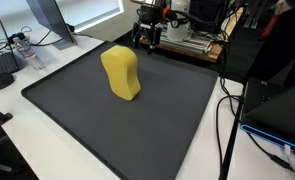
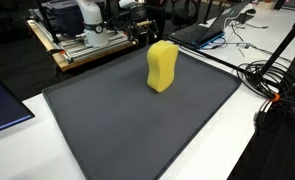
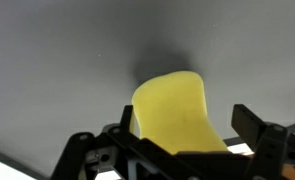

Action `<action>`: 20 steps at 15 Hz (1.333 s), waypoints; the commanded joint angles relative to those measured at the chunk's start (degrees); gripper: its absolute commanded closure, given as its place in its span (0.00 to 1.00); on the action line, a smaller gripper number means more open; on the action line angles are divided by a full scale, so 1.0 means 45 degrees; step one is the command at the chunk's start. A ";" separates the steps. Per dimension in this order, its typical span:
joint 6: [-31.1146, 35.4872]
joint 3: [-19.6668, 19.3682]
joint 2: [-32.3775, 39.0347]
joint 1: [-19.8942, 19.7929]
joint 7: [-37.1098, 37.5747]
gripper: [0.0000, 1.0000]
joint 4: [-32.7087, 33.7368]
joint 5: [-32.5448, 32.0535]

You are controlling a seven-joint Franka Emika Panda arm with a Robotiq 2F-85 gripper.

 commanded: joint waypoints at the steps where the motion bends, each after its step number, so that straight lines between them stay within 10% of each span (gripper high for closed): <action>1: -0.2950 0.0242 -0.3110 0.0956 0.2181 0.00 0.0604 -0.1572; 6: -0.5017 -0.2267 -0.3950 0.4079 0.6757 0.00 0.2484 -0.7600; 10: -0.7206 -0.2682 -0.3011 0.4211 0.8712 0.00 0.5707 -1.1692; 11: -0.6161 -0.3129 -0.3020 0.5153 0.9027 0.00 0.4206 -1.1613; 20: -0.7602 -0.2790 -0.1790 0.4147 0.9335 0.00 0.6478 -1.3825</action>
